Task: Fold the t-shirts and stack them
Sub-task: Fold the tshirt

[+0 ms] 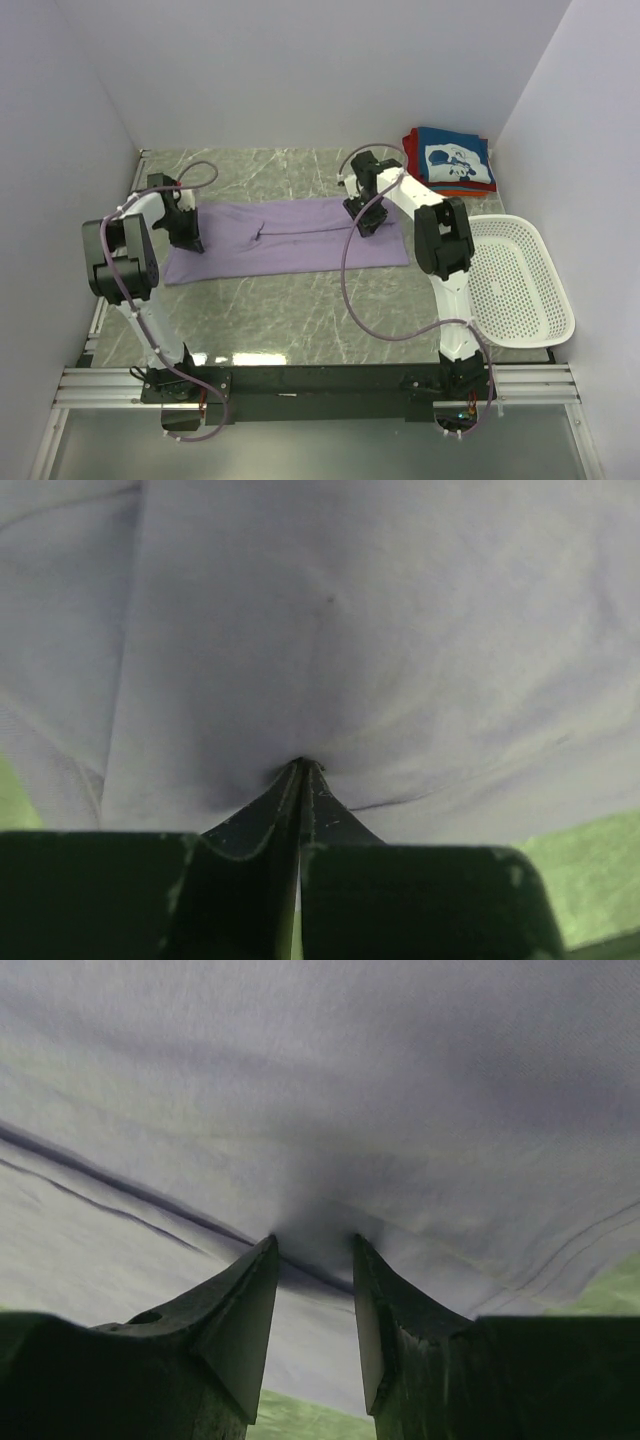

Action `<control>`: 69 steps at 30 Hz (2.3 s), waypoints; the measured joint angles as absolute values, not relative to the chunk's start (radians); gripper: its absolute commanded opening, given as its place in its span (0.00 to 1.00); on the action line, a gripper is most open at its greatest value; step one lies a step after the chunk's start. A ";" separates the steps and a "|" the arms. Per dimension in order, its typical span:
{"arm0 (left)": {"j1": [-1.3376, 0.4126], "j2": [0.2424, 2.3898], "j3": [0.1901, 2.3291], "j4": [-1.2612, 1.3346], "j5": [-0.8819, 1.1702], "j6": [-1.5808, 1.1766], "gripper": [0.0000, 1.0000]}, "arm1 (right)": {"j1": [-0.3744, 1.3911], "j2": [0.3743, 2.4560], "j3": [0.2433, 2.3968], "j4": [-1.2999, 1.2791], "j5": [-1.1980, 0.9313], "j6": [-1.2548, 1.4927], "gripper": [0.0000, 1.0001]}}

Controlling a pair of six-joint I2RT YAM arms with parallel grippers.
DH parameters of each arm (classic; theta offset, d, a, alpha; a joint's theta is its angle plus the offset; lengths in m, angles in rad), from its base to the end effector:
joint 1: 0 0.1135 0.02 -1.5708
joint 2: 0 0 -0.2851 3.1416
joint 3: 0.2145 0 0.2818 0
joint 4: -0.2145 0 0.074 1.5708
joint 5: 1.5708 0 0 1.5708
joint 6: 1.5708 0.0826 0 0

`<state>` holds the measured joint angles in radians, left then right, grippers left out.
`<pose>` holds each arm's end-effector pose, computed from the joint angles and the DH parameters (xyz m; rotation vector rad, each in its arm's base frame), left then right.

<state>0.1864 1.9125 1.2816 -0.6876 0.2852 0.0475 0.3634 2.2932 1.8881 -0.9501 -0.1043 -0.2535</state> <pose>0.4087 0.0534 0.1197 -0.1453 2.8336 -0.3626 0.4817 0.1924 0.1215 -0.9044 2.7842 0.1700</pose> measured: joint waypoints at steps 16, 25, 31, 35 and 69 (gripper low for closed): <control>0.080 2.428 2.184 -0.749 0.167 0.119 0.33 | 0.739 1.964 1.336 -0.979 -0.414 -0.287 0.40; 0.047 2.003 1.853 -0.605 0.236 0.057 0.42 | 0.470 1.975 1.581 -1.005 -0.414 -0.287 0.39; 0.075 1.809 1.655 -0.514 0.272 0.005 0.55 | 0.464 2.075 1.671 -1.018 -0.350 -0.296 0.38; 0.112 1.773 1.571 -0.495 0.334 -0.047 0.54 | 0.488 2.149 1.654 -1.029 -0.319 -0.297 0.36; -0.110 2.254 1.764 -0.558 0.276 -0.130 0.06 | 0.454 1.943 1.495 -1.040 -0.696 -0.267 0.39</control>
